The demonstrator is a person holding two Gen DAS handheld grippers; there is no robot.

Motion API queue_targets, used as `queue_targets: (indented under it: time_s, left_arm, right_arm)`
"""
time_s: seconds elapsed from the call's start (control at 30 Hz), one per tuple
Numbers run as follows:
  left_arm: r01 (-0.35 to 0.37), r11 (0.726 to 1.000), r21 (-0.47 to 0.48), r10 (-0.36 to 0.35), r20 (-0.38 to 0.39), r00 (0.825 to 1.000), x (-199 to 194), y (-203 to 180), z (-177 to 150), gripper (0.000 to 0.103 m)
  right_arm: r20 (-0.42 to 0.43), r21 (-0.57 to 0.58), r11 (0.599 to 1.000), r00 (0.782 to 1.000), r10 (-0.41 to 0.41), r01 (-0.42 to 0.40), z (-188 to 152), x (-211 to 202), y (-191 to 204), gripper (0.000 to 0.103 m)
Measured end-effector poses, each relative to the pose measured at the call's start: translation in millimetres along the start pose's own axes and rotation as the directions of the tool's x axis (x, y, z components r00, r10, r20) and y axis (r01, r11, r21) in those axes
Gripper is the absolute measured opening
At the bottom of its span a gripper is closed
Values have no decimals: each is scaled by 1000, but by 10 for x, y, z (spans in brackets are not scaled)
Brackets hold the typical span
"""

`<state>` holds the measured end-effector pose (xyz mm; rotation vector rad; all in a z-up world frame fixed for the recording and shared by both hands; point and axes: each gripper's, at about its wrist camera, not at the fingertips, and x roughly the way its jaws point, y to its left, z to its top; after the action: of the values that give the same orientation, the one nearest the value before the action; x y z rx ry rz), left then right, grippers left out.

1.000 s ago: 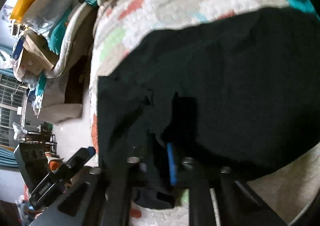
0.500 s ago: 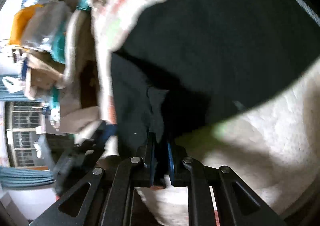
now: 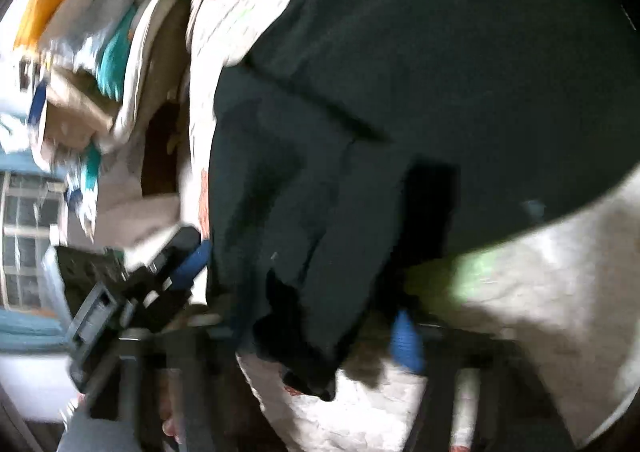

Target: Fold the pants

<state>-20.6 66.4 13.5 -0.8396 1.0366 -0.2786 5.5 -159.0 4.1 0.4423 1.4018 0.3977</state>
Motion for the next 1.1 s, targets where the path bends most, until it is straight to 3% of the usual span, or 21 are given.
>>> queue_targets:
  time_s: [0.07,0.13,0.27,0.37,0.43,0.5,0.57,0.67,0.7,0.8,0.9,0.97,1.07,1.1]
  left_arm:
    - [1,1000,-9,-1,6,1000,-18,27,8,41]
    - [1,1000,-19,-1,9,1000,-26,60,23,41]
    - [-3,999,-32,4,9,1000,-14,102,28,41]
    - [-7,1000,-29,8,7,1000,-6,106,21,41]
    - [-6,1000,-27,6,6,1000,-3,95,22,41]
    - [-4,1000,-18,4,7,1000,-7,80,24,42]
    - [-5,1000,-8,5,11,1000,15,36,30,43]
    - [-1,1000,-3,1,-5,1000,111,-44,52,47]
    - [5,1000,2,-5,-13,1000,149,-82,56,47]
    - [6,999,52,-5,-27,1000,269,-257,47,48]
    - [-10,995,102,14,-38,999,397,-389,6,51]
    - [-25,994,109,32,-59,998,493,-408,-28,51]
    - [-49,991,121,54,-46,997,544,-448,-56,49]
    - [-59,988,140,66,-49,997,561,-473,-59,31]
  right_arm:
    - [18,-86,995,998,-53,55,11,-48,167,17]
    - [43,-170,979,994,-103,109,68,-161,345,16]
    - [120,-232,962,985,-122,148,300,-407,506,16]
    - [125,-225,959,981,-145,170,509,-403,409,16]
    - [109,-197,948,967,-231,249,629,-316,231,23]
    - [111,-118,932,937,-331,343,728,-287,12,38]
    - [139,-77,939,936,-322,335,777,-382,-35,41]
    - [255,-114,920,906,-337,374,865,-583,181,47]
    - [275,-137,919,906,-322,369,897,-608,265,53]
    - [292,-239,921,927,-234,308,1021,-525,598,56]
    - [231,-364,902,960,-156,234,1196,-200,929,55]
    - [176,-413,880,969,-174,233,1370,114,1099,55]
    - [146,-454,842,956,-253,292,1533,493,1233,55]
    - [130,-462,831,951,-280,308,1555,613,1231,55]
